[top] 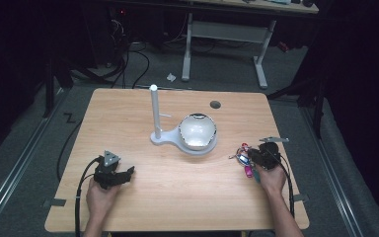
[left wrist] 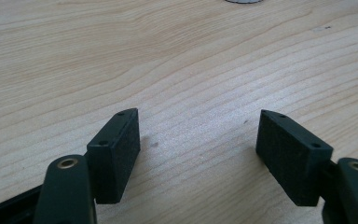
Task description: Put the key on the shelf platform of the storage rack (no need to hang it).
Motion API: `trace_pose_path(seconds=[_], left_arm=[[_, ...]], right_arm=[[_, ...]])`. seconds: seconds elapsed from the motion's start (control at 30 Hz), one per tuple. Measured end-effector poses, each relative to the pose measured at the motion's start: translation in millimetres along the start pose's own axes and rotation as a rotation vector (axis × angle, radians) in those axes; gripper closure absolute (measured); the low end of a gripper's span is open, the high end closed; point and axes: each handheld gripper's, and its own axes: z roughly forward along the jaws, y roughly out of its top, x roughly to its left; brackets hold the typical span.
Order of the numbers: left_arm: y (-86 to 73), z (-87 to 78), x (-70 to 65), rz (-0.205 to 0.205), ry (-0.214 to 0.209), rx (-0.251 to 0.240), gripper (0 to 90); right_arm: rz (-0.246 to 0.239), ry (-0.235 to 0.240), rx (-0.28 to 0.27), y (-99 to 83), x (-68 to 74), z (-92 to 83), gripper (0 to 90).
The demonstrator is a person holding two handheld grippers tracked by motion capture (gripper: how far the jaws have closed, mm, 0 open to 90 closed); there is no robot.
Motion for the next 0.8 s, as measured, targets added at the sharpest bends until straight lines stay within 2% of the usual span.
trace_pose_path(seconds=[0.23, 0.33, 0.4, 0.8], left_arm=[[0.0, 0.0, 0.0, 0.0, 0.0, 0.0, 30.7], [0.0, 0.0, 0.0, -0.001, 0.001, 0.0, 30.7], [0.0, 0.0, -0.1, -0.002, 0.001, 0.0, 30.7], [0.0, 0.0, -0.1, -0.003, 0.0, -0.001, 30.7]], right_arm=[[-0.013, -0.007, -0.002, 0.5, 0.7, 0.4, 75.8], [-0.025, -0.004, -0.008, 0.6, 1.6, -0.8, 82.7], [-0.043, -0.012, -0.009, 1.3, 3.8, -1.7, 83.3], [-0.072, -0.024, -0.04, 1.2, 6.7, -4.6, 87.4]])
